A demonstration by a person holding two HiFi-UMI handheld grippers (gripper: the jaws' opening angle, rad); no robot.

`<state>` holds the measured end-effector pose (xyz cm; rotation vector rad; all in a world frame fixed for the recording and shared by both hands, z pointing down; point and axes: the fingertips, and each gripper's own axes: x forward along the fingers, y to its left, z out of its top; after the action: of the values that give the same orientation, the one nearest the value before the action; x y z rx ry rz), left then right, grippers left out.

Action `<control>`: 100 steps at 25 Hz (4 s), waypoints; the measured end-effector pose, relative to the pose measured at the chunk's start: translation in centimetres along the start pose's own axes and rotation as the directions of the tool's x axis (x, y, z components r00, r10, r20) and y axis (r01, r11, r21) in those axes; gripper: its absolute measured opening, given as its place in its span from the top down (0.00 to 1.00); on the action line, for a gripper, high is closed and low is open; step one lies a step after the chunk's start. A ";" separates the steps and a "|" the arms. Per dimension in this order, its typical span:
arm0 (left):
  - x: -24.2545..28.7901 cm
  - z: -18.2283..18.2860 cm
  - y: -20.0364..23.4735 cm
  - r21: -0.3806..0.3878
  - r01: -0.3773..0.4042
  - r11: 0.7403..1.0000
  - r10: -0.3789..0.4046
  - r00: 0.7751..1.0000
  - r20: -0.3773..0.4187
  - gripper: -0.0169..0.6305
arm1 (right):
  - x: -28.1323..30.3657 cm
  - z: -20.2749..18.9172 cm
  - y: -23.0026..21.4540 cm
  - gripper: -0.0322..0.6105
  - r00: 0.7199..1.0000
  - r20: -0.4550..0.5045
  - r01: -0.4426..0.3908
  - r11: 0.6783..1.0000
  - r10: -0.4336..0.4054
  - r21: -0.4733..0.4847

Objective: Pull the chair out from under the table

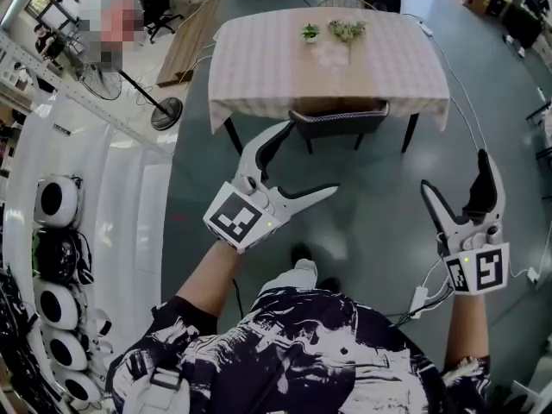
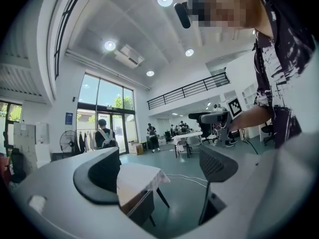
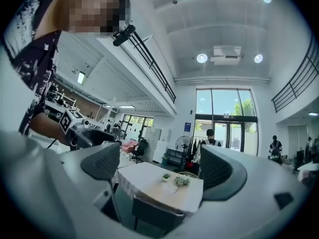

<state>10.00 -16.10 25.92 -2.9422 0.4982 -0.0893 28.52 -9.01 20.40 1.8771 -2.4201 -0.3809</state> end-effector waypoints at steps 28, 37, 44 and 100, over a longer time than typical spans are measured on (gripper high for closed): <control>18.0 -28.3 12.7 0.175 0.244 0.954 -0.086 0.781 -0.618 0.24 | 23.5 -35.2 -1.8 0.25 0.647 -0.654 -0.701 0.644 0.392 -0.307; 22.3 -42.0 14.6 0.102 0.349 0.932 -0.131 0.585 -0.801 0.25 | 26.4 -50.8 0.2 0.25 0.395 -0.871 -0.876 0.404 0.291 -0.262; 23.0 -47.2 14.9 0.066 0.412 0.909 -0.151 0.471 -0.869 0.25 | 26.9 -56.4 0.0 0.25 0.303 -0.928 -0.918 0.330 0.218 -0.222; 11.0 -47.9 -5.2 0.048 0.500 0.865 -0.182 0.400 -0.898 0.70 | 6.4 -54.4 10.7 0.82 0.174 -0.966 -0.926 0.366 0.189 -0.095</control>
<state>17.97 -21.75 74.39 -2.3700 -0.0937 -1.6431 27.27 -21.41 74.79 0.2860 -1.6078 -0.1563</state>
